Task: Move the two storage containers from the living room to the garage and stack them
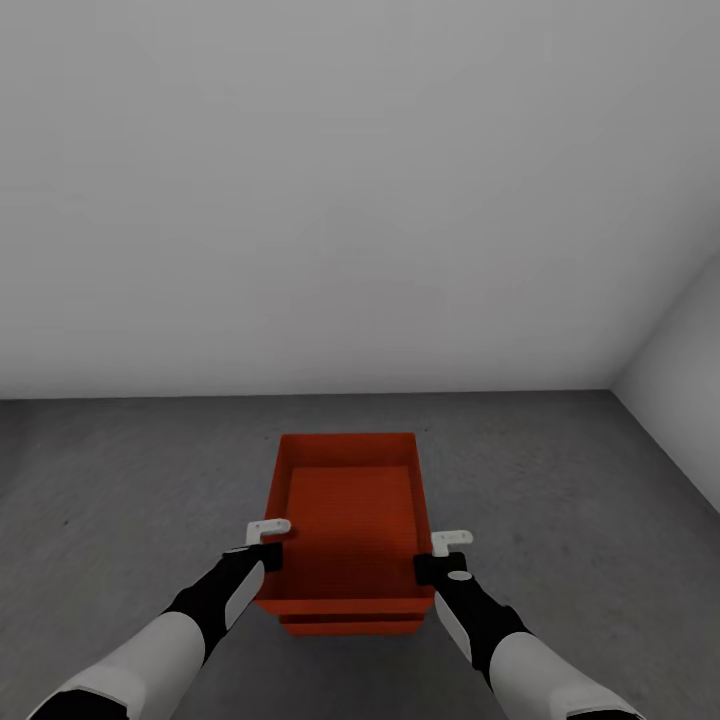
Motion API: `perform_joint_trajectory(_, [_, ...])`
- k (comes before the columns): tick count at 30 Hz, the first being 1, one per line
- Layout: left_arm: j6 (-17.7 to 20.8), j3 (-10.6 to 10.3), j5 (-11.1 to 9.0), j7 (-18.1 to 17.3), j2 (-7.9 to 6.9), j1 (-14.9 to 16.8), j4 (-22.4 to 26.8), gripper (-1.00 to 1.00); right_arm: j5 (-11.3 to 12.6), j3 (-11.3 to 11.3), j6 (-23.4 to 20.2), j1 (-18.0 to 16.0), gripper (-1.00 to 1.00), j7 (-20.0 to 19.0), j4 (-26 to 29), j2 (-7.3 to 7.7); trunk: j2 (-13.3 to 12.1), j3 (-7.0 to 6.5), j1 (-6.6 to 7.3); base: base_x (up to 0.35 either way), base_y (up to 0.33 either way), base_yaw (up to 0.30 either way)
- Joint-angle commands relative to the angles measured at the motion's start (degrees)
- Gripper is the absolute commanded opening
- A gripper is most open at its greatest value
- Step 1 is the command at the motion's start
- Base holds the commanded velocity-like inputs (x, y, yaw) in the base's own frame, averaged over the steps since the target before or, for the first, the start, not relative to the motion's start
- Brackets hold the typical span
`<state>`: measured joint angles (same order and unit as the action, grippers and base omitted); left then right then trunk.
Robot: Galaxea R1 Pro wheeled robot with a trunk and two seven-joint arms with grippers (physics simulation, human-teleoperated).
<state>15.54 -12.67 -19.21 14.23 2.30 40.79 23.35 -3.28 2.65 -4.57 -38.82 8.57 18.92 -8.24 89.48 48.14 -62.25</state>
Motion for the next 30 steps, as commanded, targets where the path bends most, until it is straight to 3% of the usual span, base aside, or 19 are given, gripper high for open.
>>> perform_joint_trajectory(1, [0.5, 1.9, -0.5, 1.6, -0.02, 0.1, 0.2, -1.0, 0.3, 0.7, -0.4, 0.1, -1.0, -0.2, 0.2, -0.05, 0.4, 0.22, -0.22, 0.0, 0.0, 0.0])
perform_joint_trajectory(21, [0.5, 1.9, -0.9, 1.5, -0.1, 0.1, 0.2, -1.0, 0.3, 0.7, -0.4, 0.1, -1.0, -0.2, 0.2, -0.04, 8.4, 3.81, -4.61, 0.0, 0.0, 0.0])
perform_joint_trajectory(30, [0.5, 1.9, -0.9, 1.5, -0.1, 0.1, 0.2, -1.0, 0.3, 0.7, -0.4, 0.1, -1.0, -0.2, 0.2, -0.05, 8.4, 3.81, -4.61, 0.0, 0.0, 0.0])
